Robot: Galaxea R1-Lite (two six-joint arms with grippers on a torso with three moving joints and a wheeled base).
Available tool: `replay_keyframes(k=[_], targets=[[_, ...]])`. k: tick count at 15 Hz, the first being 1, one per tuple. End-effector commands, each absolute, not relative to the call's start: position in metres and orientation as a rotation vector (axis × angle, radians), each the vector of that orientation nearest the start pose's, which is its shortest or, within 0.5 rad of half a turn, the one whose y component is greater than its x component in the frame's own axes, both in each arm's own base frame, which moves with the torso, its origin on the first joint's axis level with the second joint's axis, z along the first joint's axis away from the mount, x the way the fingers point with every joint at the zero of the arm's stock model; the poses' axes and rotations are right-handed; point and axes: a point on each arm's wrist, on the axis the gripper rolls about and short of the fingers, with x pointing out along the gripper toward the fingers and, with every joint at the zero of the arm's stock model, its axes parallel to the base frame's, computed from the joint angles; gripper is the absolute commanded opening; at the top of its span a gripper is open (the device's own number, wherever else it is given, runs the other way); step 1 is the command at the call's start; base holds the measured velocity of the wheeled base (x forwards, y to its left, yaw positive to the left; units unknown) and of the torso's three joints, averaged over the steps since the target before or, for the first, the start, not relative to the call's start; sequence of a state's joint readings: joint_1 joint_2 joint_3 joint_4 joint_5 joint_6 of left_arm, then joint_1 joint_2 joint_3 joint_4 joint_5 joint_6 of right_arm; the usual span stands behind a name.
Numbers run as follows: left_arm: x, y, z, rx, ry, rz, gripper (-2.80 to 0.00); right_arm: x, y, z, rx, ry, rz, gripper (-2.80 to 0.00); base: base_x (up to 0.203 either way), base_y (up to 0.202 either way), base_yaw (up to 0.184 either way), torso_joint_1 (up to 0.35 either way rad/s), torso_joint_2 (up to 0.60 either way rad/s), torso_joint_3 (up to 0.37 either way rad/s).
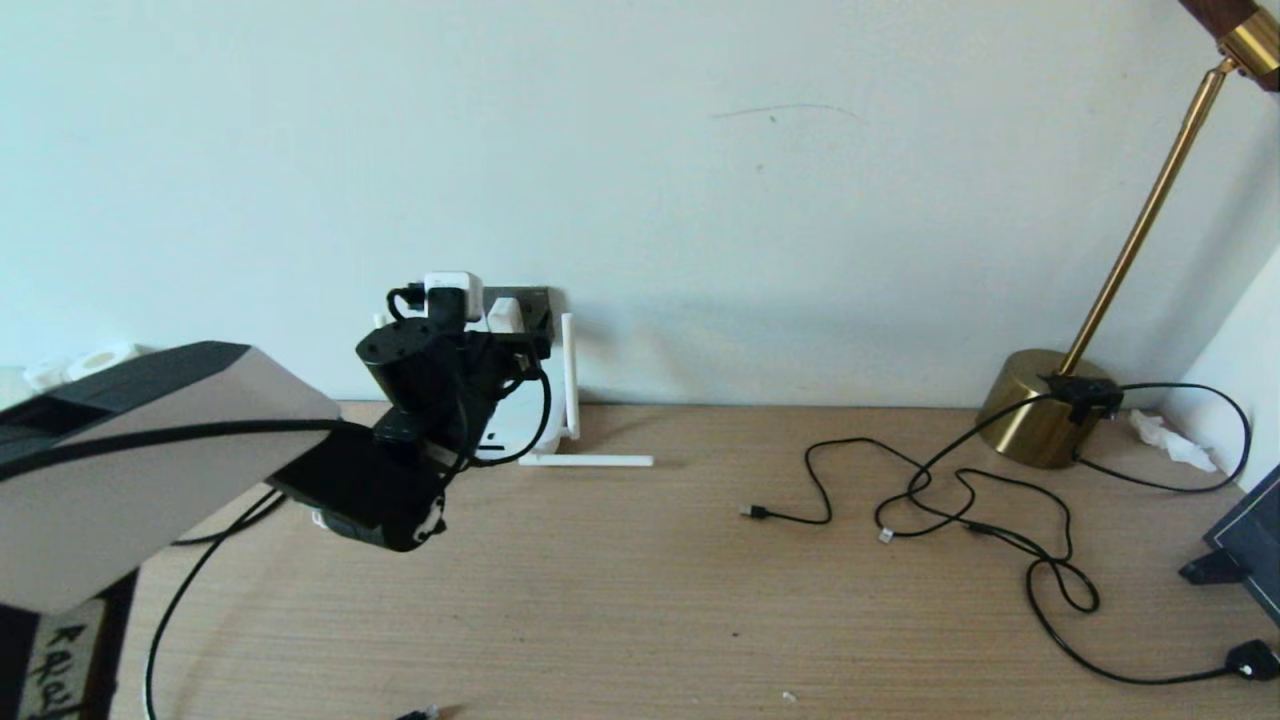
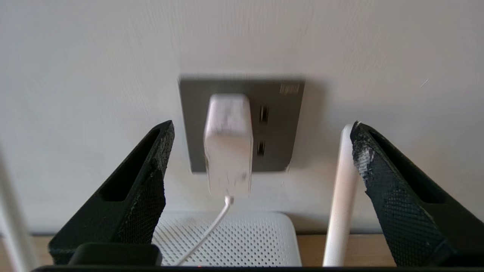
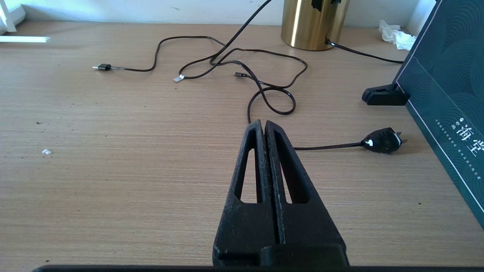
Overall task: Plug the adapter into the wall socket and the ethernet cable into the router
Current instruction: Plug plug into socket, then pick up cable
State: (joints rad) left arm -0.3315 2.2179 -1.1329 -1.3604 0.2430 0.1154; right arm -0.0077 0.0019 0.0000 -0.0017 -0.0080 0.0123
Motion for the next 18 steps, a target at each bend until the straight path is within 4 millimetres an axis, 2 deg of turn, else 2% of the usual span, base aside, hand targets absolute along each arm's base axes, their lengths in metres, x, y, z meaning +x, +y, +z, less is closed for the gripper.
replay_keyframes(k=[1,3,7,8,9,10,11,13,14,15,18], targets=[[0.386,-0.125,0.184,0.025,-0.339,-0.067,0.0,-0.023,0.0,0.076,0.012,-0.001,-0.015,-2.8,0.0,0.0,0.0,0.0,0.0,0.0],[0.355,-0.116,0.217,0.041,-0.367,-0.108,0.0,-0.023,0.0,0.076,0.012,0.0,-0.015,-2.8,0.0,0.0,0.0,0.0,0.0,0.0],[0.269,-0.091,0.292,0.128,-0.365,-0.253,0.0,-0.023,0.0,0.076,0.012,-0.002,-0.015,-2.8,0.0,0.0,0.0,0.0,0.0,0.0],[0.244,-0.081,0.302,0.185,-0.309,-0.305,0.0,-0.023,0.0,0.076,0.012,0.0,-0.015,-2.8,0.0,0.0,0.0,0.0,0.0,0.0],[0.223,-0.071,0.304,0.247,-0.235,-0.354,0.0,-0.023,0.0,0.076,0.012,-0.002,-0.015,-2.8,0.0,0.0,0.0,0.0,0.0,0.0],[0.199,-0.061,0.297,0.323,-0.139,-0.409,0.0,-0.023,0.0,0.076,0.012,0.0,-0.015,-2.8,0.0,0.0,0.0,0.0,0.0,0.0],[0.175,-0.051,0.28,0.413,0.001,-0.48,0.0,-0.023,0.0,0.076,0.012,-0.002,-0.015,-2.8,0.0,0.0,0.0,0.0,0.0,0.0],[0.139,-0.04,0.233,0.615,0.279,-0.642,0.0,-0.023,0.0,0.076,0.012,0.0,-0.015,-2.8,0.0,0.0,0.0,0.0,0.0,0.0],[0.127,-0.037,0.211,0.738,0.381,-0.736,0.0,-0.023,0.0,0.076,0.012,0.0,-0.015,-2.8,0.0,0.0,0.0,0.0,0.0,0.0],[0.121,-0.035,0.192,0.824,0.463,-0.807,0.0,-0.023,0.0,0.076,0.012,0.0,-0.015,-2.8,0.0,0.0,0.0,0.0,0.0,0.0],[0.138,-0.037,0.158,0.951,0.665,-0.889,0.0,-0.023,0.0,0.076,0.012,-0.002,-0.015,-2.8,0.0,0.0,0.0,0.0,0.0,0.0]])
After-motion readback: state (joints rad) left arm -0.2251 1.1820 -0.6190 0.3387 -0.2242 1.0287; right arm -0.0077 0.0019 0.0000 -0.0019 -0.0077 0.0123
